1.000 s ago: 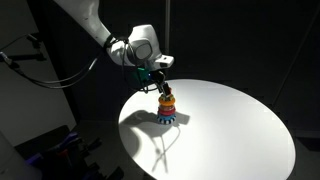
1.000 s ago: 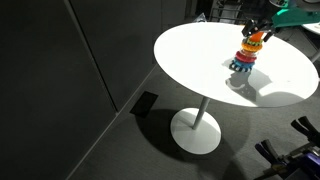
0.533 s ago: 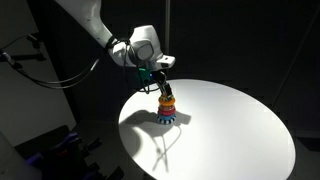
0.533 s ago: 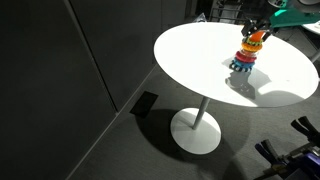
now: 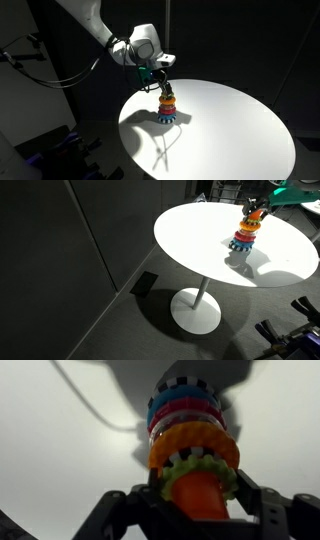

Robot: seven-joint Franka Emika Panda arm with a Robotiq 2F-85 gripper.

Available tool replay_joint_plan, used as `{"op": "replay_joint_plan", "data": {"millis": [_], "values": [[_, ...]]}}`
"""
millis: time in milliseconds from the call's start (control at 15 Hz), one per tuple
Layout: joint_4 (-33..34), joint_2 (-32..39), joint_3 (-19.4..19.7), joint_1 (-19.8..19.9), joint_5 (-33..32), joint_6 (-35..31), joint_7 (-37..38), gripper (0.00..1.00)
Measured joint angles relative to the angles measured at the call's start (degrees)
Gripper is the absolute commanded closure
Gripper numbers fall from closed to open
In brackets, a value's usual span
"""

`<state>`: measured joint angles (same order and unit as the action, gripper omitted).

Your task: Put the yellow ring on the table

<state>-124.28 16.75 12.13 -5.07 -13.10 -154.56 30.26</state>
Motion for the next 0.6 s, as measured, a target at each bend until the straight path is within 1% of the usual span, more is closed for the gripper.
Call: {"op": "replay_joint_plan", "data": {"millis": [267,600], "values": [[0.02,-1.77,0.25,0.00,0.00,0.36,0.00,0.51],[-0.15,-5.91,-0.08,0.05,0.00,4.36,-0.10,0.51]]}}
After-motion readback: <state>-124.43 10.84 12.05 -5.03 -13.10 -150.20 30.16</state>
